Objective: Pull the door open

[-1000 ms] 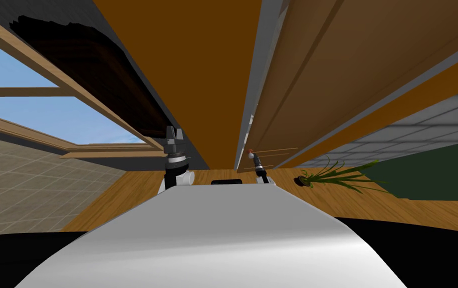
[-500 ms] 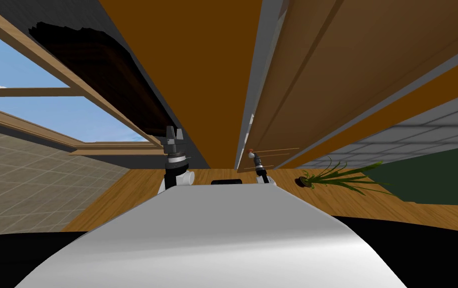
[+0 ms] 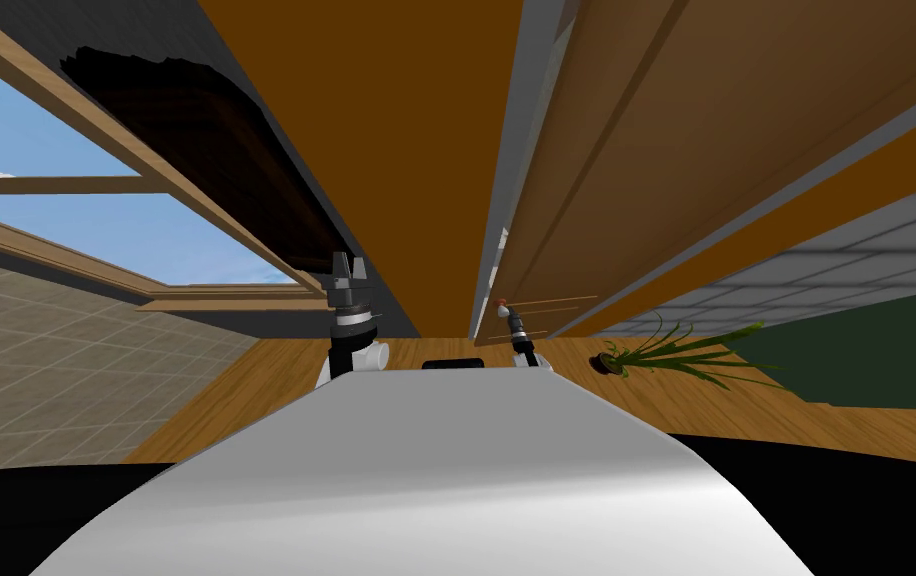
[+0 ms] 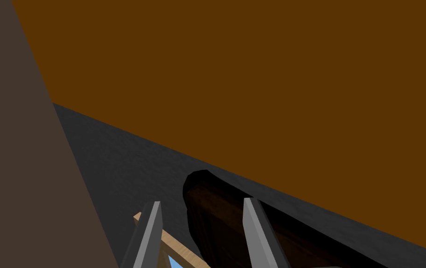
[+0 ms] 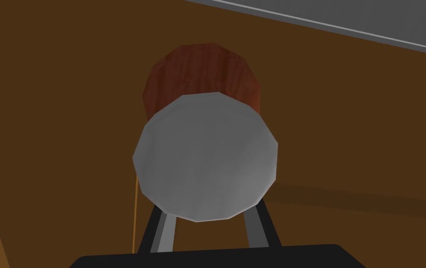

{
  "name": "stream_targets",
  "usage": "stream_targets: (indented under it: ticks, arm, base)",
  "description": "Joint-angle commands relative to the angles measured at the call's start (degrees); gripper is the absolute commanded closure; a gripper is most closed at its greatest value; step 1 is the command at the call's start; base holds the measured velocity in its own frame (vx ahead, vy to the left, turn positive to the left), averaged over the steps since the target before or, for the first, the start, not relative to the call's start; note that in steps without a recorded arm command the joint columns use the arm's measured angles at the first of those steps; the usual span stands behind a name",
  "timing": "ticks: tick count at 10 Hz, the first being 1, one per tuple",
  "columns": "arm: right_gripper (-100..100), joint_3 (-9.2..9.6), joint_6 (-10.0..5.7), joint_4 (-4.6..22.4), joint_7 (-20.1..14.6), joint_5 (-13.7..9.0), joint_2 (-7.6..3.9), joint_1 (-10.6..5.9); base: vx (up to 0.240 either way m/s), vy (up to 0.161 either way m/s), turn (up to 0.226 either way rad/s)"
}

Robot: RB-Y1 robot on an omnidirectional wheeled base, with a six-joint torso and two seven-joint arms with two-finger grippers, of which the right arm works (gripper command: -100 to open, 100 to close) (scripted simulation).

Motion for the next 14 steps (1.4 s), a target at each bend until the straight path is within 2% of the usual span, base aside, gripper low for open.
stream_targets:
  ticks: [1,2,3,9,10,14]
  arm:
    - [100,1.58,0.56,-1.68,-0.19,0.67,1.6,0.37]
    - [100,1.58,0.56,-1.68,-0.19,0.67,1.6,0.37]
    - [100,0.19,-0.39,0.96,-1.82,-0.65,-0.11,-0.65]
    - [100,1.61,-0.39,1.68,-10.57,-3.61,-0.72,-1.09]
    - [100,1.61,-0.39,1.68,-10.8,-3.61,-0.72,-1.09]
    - [100,2.67,-0.39,2.21,-17.04,-5.81,-1.17,-1.42]
  base:
    - [-0.005,-0.004,0.024]
    - [0.0,0.0,0.0]
    - [-0.015,-0.02,0.012]
    - [-0.044,-0.006,0.07]
    - [-0.031,0.005,0.027]
    - [-0.044,-0.009,0.064]
